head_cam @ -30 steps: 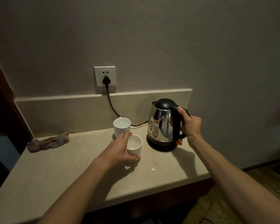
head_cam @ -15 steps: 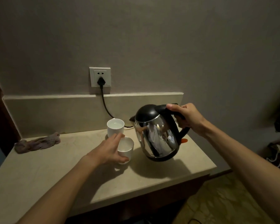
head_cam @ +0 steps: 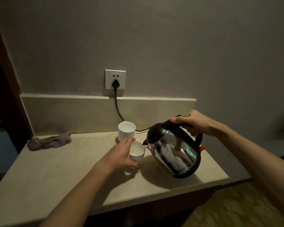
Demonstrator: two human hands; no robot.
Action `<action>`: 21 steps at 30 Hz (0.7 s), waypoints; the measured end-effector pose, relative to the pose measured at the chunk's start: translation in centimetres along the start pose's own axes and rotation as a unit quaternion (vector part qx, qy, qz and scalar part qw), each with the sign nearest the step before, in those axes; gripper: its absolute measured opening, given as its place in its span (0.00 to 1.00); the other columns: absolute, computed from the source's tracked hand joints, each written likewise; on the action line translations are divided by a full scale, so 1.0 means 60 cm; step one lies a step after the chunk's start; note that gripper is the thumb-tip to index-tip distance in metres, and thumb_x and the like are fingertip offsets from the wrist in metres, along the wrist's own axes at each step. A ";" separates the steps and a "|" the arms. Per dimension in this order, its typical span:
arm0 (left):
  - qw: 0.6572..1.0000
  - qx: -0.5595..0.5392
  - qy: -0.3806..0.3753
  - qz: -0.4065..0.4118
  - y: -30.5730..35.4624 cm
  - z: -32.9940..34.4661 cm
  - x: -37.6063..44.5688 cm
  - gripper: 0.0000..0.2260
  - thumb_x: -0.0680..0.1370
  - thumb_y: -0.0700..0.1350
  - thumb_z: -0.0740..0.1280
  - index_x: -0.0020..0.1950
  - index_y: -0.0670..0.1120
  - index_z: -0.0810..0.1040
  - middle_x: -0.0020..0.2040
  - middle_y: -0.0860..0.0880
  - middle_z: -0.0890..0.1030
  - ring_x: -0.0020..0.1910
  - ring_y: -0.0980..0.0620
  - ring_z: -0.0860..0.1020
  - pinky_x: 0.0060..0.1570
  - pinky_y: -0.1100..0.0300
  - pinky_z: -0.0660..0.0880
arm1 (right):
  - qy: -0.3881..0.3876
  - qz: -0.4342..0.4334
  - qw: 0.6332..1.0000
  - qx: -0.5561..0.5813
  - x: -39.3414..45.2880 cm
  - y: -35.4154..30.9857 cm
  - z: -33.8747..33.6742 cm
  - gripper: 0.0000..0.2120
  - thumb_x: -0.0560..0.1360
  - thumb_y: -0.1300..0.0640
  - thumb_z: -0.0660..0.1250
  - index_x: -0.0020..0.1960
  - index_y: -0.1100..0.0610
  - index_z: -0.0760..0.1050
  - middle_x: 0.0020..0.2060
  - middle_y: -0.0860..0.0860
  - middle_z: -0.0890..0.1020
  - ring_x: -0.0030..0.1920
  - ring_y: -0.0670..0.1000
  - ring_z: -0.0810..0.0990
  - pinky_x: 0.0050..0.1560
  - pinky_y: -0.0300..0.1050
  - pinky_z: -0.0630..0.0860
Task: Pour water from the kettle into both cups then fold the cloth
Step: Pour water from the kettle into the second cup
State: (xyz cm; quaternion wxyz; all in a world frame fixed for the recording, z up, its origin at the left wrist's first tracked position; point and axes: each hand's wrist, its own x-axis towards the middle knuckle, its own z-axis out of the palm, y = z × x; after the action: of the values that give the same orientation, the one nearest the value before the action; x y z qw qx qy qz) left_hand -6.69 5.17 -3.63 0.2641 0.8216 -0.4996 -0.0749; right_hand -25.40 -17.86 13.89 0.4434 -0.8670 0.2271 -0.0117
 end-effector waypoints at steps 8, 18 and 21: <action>1.000 -0.006 0.008 0.009 -0.004 0.005 0.000 0.44 0.64 0.64 0.74 0.74 0.51 0.63 0.65 0.50 0.73 0.59 0.45 0.76 0.56 0.50 0.75 | -0.014 0.018 0.999 -0.043 0.019 -0.011 -0.001 0.31 0.59 0.31 0.75 0.33 0.61 0.76 0.22 0.49 0.68 0.23 0.48 0.64 0.25 0.39 0.62; 1.000 0.000 0.015 0.011 -0.008 0.008 0.001 0.43 0.63 0.65 0.74 0.73 0.52 0.64 0.64 0.51 0.73 0.58 0.46 0.76 0.55 0.50 0.75 | -0.035 0.032 0.993 -0.111 0.026 -0.038 -0.007 0.36 0.50 0.24 0.75 0.30 0.57 0.75 0.24 0.51 0.69 0.23 0.49 0.65 0.26 0.40 0.62; 1.000 -0.003 0.015 0.007 -0.007 0.008 0.001 0.44 0.64 0.65 0.74 0.75 0.52 0.63 0.66 0.51 0.72 0.59 0.45 0.76 0.55 0.50 0.75 | -0.045 0.036 0.992 -0.116 0.023 -0.045 -0.006 0.32 0.52 0.25 0.76 0.27 0.55 0.76 0.23 0.50 0.69 0.22 0.48 0.65 0.25 0.40 0.62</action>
State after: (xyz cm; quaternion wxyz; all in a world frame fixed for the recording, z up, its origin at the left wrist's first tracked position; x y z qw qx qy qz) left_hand -6.53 5.12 -4.28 0.2747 0.8184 -0.5008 -0.0627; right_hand -23.22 -17.30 15.95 0.3499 -0.9034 0.2377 0.0697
